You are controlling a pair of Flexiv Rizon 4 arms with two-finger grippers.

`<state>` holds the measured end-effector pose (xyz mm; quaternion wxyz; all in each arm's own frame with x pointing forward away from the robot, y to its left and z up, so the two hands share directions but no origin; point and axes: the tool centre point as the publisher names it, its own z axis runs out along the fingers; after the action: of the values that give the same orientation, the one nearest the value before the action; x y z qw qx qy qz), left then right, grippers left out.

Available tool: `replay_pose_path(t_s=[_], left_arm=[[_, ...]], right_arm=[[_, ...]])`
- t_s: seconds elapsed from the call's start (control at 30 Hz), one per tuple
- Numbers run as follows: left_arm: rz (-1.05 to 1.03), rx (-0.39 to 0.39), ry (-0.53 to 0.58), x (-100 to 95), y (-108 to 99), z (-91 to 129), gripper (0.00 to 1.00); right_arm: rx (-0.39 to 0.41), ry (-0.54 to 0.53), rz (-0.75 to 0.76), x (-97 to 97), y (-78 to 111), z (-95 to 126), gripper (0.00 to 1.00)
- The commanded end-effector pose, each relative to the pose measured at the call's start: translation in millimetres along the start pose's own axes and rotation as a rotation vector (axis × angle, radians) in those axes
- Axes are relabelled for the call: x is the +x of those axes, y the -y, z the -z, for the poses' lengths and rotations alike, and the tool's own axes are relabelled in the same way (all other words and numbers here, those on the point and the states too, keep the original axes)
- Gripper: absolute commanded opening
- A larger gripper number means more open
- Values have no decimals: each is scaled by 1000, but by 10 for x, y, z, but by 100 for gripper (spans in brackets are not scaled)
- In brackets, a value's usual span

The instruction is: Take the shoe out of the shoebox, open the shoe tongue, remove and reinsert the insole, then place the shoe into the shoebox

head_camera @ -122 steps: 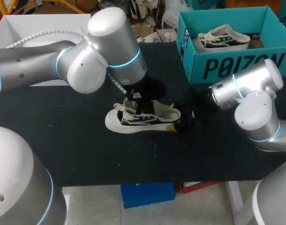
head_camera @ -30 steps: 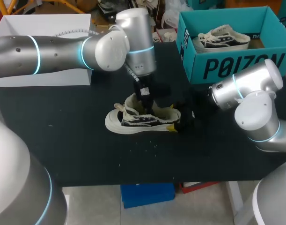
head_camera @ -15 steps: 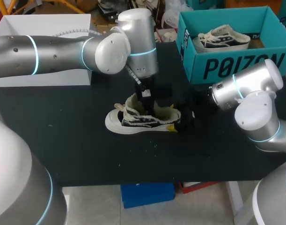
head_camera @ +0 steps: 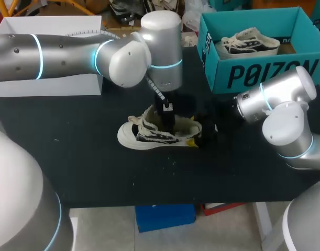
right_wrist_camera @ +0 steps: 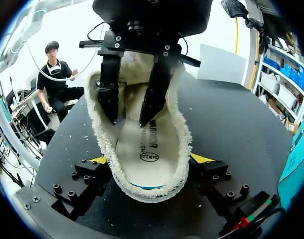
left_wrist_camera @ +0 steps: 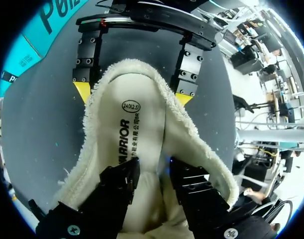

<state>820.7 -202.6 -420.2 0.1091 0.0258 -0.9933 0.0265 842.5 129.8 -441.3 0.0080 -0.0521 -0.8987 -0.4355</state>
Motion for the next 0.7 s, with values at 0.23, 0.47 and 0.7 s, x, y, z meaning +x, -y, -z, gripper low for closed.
replay_pose_path(t_s=[0.23, 0.47, 0.7], left_arm=[[73, -79, 262, -50, -76, -220, 38], [67, -112, 341, -212, -153, -282, 36], [61, -149, 452, -298, -179, -359, 34]], right_arm=[[3, 0, -2, -5, -7, -6, 0], [3, 0, -2, -5, -7, -6, 0], [3, 0, -2, -5, -7, -6, 0]])
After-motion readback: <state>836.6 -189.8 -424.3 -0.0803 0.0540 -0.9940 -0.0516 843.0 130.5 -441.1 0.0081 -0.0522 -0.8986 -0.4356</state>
